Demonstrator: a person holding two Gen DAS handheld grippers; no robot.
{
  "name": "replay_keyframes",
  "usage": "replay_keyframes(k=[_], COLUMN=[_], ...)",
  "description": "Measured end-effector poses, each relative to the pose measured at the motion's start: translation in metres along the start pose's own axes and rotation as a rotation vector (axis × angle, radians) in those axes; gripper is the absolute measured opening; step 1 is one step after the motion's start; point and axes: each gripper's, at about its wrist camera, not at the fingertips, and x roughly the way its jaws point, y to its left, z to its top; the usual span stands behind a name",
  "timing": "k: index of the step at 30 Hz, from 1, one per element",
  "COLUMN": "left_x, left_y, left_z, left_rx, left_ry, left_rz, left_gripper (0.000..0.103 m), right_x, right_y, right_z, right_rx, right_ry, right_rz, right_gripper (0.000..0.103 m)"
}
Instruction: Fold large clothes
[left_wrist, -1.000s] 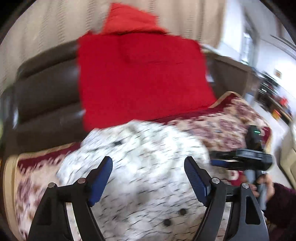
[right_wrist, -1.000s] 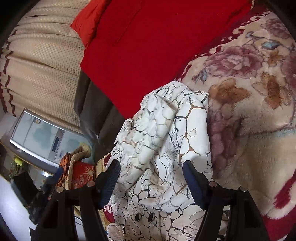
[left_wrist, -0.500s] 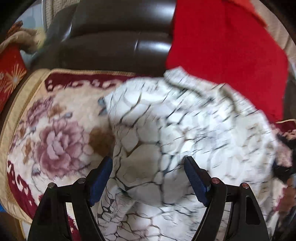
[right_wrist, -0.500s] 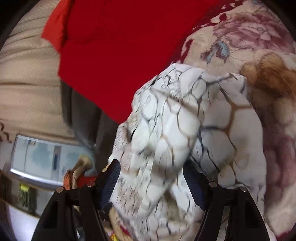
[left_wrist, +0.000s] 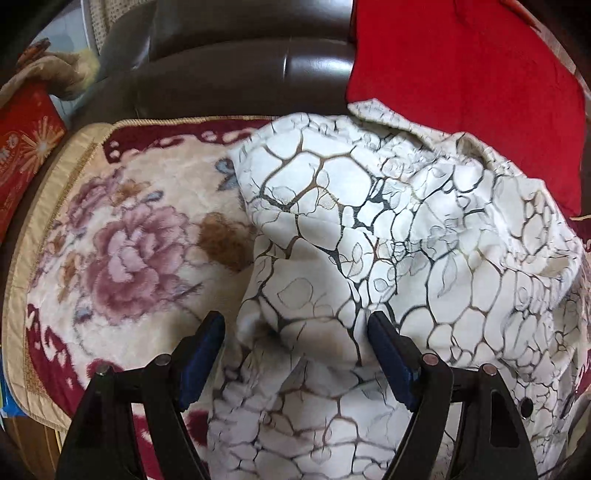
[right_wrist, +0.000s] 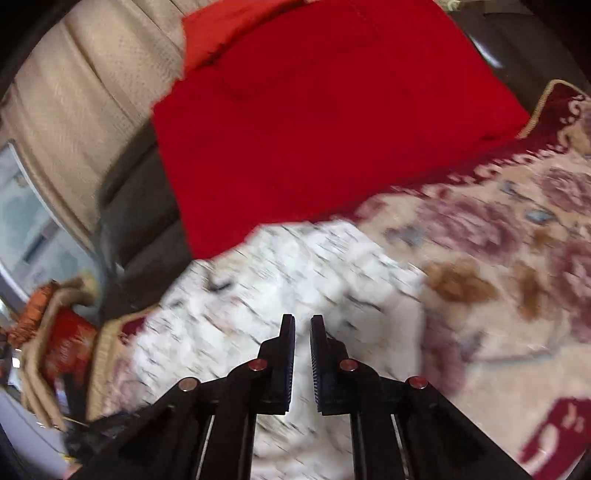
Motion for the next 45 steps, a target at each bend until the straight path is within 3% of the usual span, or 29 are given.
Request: replay_keyframes(k=[3,5,7,8,11,14,15,16,17,19,22,26,31,35,36,37,38,39,40,42,44,45], left_x=[-0.019,-0.028,-0.033,-0.032,-0.016,0.008,0.014,0.021,0.024,0.023,0.025,0.032,0.024,0.006,-0.002,-0.009,-0.016,-0.02,-0.022,-0.02,-0.011,-0.006], left_y=[-0.002,-0.005,-0.007,-0.008,-0.011,-0.019,-0.02,-0.021,-0.022,-0.02,-0.011,0.009,0.01,0.008,0.007,0.005,0.002,0.001,-0.002,-0.009,-0.018,-0.02], left_z=[0.006,0.012,0.02,0.023,0.031,0.031,0.029,0.027,0.024,0.018,0.01,0.0,-0.007,-0.002,0.0,0.002,0.004,0.006,0.009,0.015,0.018,0.018], left_rx=[-0.009,-0.017,-0.02,-0.02,-0.018,-0.012,-0.005,0.004,0.012,0.023,0.032,-0.049,-0.059,-0.064,-0.063,-0.062,-0.062,-0.061,-0.057,-0.045,-0.028,-0.022], left_ry=[-0.069,-0.1,-0.115,-0.12,-0.099,-0.041,-0.025,-0.009,-0.009,-0.02,-0.001,0.045,0.026,-0.013,-0.038,-0.064,-0.086,-0.101,-0.111,-0.11,-0.094,-0.08], left_rz=[-0.014,-0.037,-0.04,-0.041,-0.038,-0.027,-0.01,0.012,0.018,0.022,0.055,-0.018,-0.025,-0.023,-0.028,-0.041,-0.055,-0.067,-0.079,-0.079,-0.071,-0.066], left_gripper=[0.08,0.08,0.08,0.08,0.08,0.08,0.08,0.08,0.08,0.08,0.082,0.082,0.082,0.082,0.082,0.082,0.082,0.082,0.082,0.082,0.082,0.082], right_x=[-0.003,0.002,0.009,0.012,0.027,0.062,0.069,0.077,0.087,0.088,0.067,0.05,0.045,0.027,0.022,0.019,0.017,0.014,0.014,0.028,0.054,0.067], right_y=[-0.009,-0.008,-0.012,-0.016,-0.014,-0.013,-0.013,-0.013,-0.01,-0.006,0.012,0.009,-0.02,-0.03,-0.03,-0.03,-0.03,-0.03,-0.029,-0.018,-0.006,-0.004], right_z=[0.006,0.016,0.028,0.034,0.046,0.054,0.054,0.054,0.053,0.049,0.039,0.019,-0.006,0.011,0.021,0.028,0.035,0.041,0.046,0.058,0.061,0.061], right_rx=[0.044,0.066,0.113,0.155,0.143,0.163,0.168,0.171,0.166,0.143,0.013,-0.036,0.027,0.098,0.106,0.115,0.129,0.147,0.148,0.093,0.054,0.037], right_ry=[0.014,0.039,0.065,0.046,0.052,0.154,0.169,0.192,0.234,0.252,0.215,0.257,0.344,0.254,0.21,0.182,0.156,0.103,0.059,0.057,0.104,0.148], right_rz=[0.045,0.069,0.125,0.157,0.192,0.205,0.187,0.174,0.151,0.127,0.091,0.073,0.073,0.149,0.164,0.181,0.202,0.216,0.234,0.242,0.234,0.209], right_gripper=[0.013,0.025,0.092,0.096,0.093,0.075,0.063,0.039,0.024,0.016,0.011,0.01,0.01,0.015,0.034,0.079,0.098,0.103,0.103,0.102,0.093,0.078])
